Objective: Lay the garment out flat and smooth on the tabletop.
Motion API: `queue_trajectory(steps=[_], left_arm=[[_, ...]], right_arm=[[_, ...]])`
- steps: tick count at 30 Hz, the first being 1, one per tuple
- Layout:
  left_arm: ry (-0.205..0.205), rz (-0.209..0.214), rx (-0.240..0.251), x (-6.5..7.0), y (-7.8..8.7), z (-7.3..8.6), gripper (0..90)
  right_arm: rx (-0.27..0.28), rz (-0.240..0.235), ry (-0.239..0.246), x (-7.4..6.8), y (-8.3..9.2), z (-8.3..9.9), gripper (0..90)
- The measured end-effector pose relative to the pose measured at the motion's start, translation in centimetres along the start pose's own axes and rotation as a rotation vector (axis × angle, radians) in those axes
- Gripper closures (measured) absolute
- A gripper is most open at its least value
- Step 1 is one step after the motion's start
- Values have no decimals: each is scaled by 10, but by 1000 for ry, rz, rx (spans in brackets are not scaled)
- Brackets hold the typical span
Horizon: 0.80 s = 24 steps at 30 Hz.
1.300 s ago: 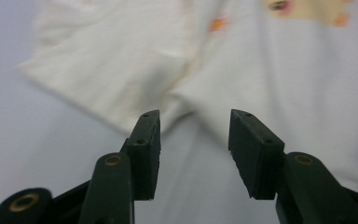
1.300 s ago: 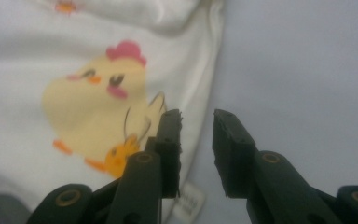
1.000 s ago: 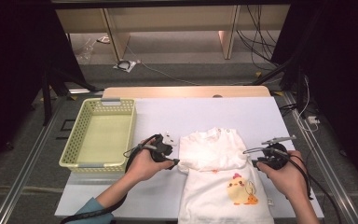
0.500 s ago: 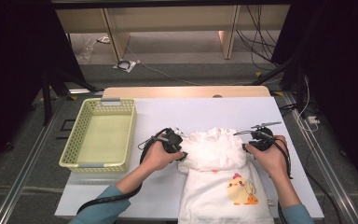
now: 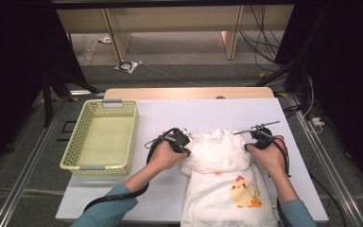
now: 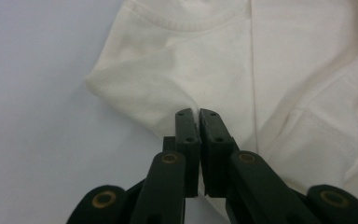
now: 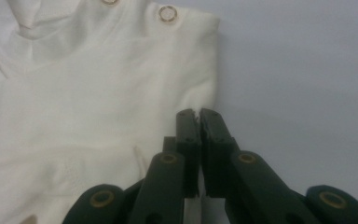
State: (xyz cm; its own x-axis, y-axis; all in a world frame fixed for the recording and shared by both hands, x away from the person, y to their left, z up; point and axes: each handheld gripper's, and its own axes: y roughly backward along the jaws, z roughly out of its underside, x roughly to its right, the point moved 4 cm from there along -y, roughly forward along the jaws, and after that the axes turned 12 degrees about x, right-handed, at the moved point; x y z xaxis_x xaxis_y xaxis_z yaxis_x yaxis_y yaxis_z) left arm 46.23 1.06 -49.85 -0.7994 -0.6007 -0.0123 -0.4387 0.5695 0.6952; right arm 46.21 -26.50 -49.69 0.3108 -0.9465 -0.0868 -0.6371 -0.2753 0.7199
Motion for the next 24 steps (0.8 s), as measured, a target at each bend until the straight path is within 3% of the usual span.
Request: queue_trajectory(steps=[4,8,14,16,17,18,20,21,22,24], left_arm=[[-8,-37,34,-6,0,-11,865],[-26,-76,42,-12,-9,-24,861],[-41,-102,28,-12,-21,-25,838],[-39,-126,35,-14,-23,-23,781],[-45,-140,38,-15,-22,-23,781],[-33,-152,63,-17,-18,-23,692],[-36,-156,67,-18,-14,-22,650],[-29,-156,95,-18,-4,-21,594],[-29,-156,95,-18,-4,-21,572],[-23,-141,113,-15,13,-16,536]], right_arm=[[28,19,0,3,3,-1,874],[48,41,-30,6,7,-1,873],[47,65,-41,11,7,5,872],[44,61,-47,12,5,8,863],[44,61,-47,12,5,8,863],[49,54,-39,13,7,7,822],[60,49,-35,13,8,7,801],[69,41,-35,12,15,7,766],[67,29,-32,12,20,8,754],[74,21,-30,12,30,13,738]])
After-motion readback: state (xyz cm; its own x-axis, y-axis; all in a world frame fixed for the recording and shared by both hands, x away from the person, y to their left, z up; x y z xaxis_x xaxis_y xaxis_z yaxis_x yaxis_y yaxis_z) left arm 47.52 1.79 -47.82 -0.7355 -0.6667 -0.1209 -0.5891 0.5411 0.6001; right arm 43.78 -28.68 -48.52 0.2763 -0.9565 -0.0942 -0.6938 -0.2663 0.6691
